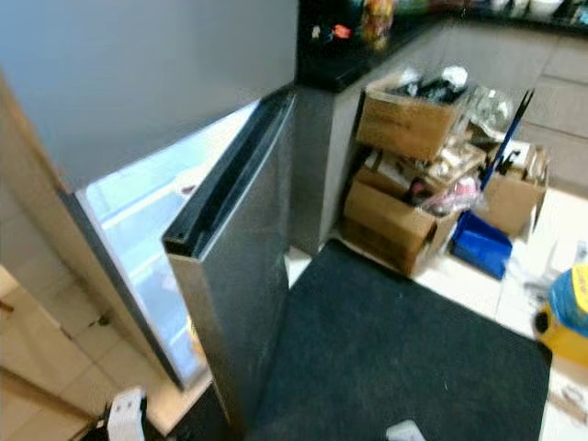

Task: Restocking fridge

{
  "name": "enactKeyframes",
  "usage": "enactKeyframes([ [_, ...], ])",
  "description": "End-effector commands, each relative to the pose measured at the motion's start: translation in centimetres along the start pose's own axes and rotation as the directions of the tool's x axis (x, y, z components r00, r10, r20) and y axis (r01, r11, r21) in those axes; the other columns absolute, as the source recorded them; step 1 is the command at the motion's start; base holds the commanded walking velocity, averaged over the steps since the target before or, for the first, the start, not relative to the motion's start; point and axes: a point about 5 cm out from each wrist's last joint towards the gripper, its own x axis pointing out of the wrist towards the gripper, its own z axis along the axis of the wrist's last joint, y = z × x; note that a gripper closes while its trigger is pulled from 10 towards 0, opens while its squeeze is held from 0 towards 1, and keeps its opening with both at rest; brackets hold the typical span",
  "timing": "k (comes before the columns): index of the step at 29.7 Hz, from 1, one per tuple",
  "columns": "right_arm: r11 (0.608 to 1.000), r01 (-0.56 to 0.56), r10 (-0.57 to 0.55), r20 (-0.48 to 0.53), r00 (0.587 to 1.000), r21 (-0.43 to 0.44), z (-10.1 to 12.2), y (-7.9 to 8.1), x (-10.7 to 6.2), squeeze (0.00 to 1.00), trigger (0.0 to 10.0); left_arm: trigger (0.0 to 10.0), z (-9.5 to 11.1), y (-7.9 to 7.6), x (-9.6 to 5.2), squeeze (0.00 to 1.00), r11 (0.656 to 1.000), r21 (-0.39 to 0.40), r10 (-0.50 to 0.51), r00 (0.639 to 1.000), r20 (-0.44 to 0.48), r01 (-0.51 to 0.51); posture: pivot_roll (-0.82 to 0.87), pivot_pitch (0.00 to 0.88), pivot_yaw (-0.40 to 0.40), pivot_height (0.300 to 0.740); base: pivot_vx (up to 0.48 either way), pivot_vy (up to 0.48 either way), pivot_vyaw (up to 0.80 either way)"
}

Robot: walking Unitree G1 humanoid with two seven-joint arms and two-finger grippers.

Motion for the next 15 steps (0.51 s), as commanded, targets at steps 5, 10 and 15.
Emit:
enactKeyframes([
  [5, 1.000, -0.018, 0.018, -0.008, 1.000, 0.008, -0.1, 0.6, 0.0, 0.00, 10.0, 10.0, 0.8, 0.8, -0.2, 0.00, 0.996, -0.082, 0.047, 0.998, 0.052, -0.043, -0.04, 0.044, -0.013, 0.740, 0.000, 0.000, 0.00],
  [10, 1.000, -0.020, 0.020, -0.010, 1.000, 0.010, -0.2, 0.6, 0.0, 0.00, 10.0, 10.0, 2.9, 1.3, -0.2, 0.00, 0.989, -0.135, 0.075, 0.986, 0.148, -0.055, -0.04, 0.048, -0.011, 0.740, 0.000, 0.000, 0.00],
  [15, 1.000, -0.021, 0.021, -0.010, 1.000, 0.013, -0.2, 0.6, 0.0, 0.00, 10.0, 10.0, 6.9, 2.2, -0.6, 0.00, 0.957, -0.291, 0.121, 0.933, 0.339, -0.019, -0.04, 0.049, -0.010, 0.740, 0.000, 0.000, 0.00],
])
